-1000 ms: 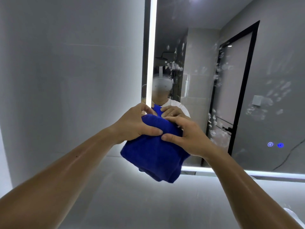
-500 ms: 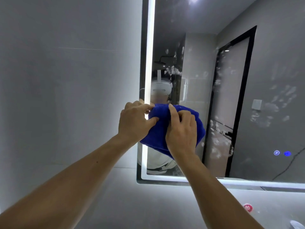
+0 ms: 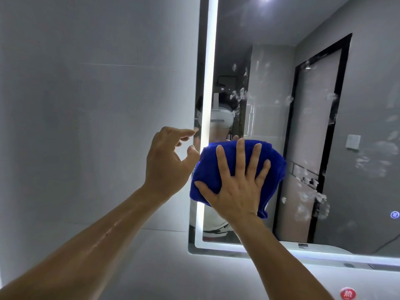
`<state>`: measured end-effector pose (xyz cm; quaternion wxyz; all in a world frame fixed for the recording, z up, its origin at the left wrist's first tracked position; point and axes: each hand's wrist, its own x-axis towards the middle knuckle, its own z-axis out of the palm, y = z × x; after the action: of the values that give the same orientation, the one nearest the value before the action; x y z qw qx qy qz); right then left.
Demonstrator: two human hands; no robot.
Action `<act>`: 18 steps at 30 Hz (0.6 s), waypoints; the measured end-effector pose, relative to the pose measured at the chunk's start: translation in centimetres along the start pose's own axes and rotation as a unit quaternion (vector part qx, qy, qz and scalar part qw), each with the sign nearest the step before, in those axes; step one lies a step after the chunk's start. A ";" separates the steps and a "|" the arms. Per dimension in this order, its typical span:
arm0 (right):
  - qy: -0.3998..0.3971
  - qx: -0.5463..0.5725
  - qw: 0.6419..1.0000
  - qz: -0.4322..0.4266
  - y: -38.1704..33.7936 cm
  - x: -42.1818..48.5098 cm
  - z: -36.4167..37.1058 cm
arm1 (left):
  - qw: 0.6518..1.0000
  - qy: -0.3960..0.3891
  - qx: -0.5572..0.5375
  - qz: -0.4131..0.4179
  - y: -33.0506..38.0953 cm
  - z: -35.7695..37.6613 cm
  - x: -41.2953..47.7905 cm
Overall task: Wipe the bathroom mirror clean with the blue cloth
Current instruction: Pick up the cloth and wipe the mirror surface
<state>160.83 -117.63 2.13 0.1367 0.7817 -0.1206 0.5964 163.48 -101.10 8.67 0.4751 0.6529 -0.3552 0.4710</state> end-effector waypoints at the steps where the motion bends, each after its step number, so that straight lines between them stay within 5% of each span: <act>1: 0.002 0.002 1.000 -0.004 0.0 0.0 0.1 | 1.000 0.006 -0.002 -0.002 0.0 0.0 0.1; 11: 0.029 -0.012 0.993 -0.111 2.7 -4.2 0.8 | 1.000 0.011 -0.017 -0.016 0.5 -0.3 0.4; 18: 0.062 -0.006 0.997 0.052 2.2 4.8 -1.0 | 0.996 -0.018 0.088 0.030 0.1 -0.5 2.0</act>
<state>160.37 -119.49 7.15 0.1174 0.7347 -0.1564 0.6496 163.84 -100.65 10.62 0.3953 0.6895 -0.3399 0.5028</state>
